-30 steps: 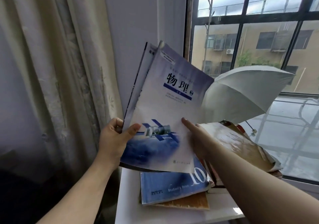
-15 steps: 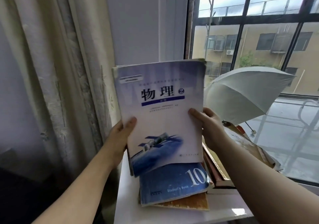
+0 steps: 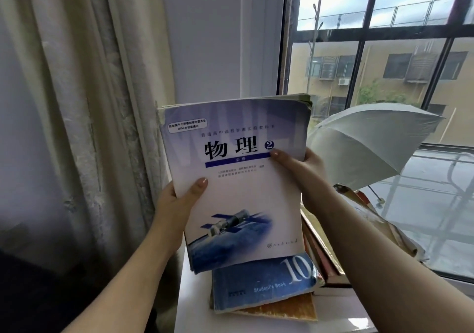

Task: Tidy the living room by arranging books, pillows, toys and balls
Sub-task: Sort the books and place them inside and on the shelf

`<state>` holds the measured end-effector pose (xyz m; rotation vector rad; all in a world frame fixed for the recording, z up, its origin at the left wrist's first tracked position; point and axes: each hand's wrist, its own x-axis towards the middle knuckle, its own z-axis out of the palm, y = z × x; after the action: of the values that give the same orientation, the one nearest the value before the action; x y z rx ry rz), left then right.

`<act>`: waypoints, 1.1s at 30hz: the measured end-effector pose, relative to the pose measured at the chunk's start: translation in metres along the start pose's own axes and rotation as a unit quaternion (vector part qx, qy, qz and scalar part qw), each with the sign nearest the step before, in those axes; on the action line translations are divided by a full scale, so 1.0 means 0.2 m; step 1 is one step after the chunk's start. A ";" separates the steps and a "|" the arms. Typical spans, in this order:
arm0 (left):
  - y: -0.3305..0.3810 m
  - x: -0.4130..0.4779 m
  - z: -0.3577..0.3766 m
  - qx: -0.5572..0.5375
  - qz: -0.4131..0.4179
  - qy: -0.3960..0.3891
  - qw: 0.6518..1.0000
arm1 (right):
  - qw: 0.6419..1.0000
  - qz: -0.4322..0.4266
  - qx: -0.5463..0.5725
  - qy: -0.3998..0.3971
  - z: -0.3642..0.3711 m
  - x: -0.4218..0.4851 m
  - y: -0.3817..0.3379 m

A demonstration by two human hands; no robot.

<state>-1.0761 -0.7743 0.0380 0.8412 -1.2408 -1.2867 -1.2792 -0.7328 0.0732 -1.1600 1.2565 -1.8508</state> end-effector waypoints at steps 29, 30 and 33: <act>0.02 -0.15 0.03 0.024 -0.056 0.018 0.998 | 0.989 0.109 -0.097 0.023 -0.04 -0.26 0.01; 0.02 -0.16 0.03 0.025 -0.052 0.023 0.998 | 0.989 0.112 -0.099 0.017 -0.04 -0.27 0.01; 0.06 -0.30 0.06 0.030 -0.022 0.043 0.998 | 0.990 0.097 -0.105 0.002 -0.08 -0.37 -0.07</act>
<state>-1.0762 -0.7122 0.0405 0.9610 -1.2033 -1.2417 -1.2613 -0.6594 0.0593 -1.0989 1.5379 -1.6100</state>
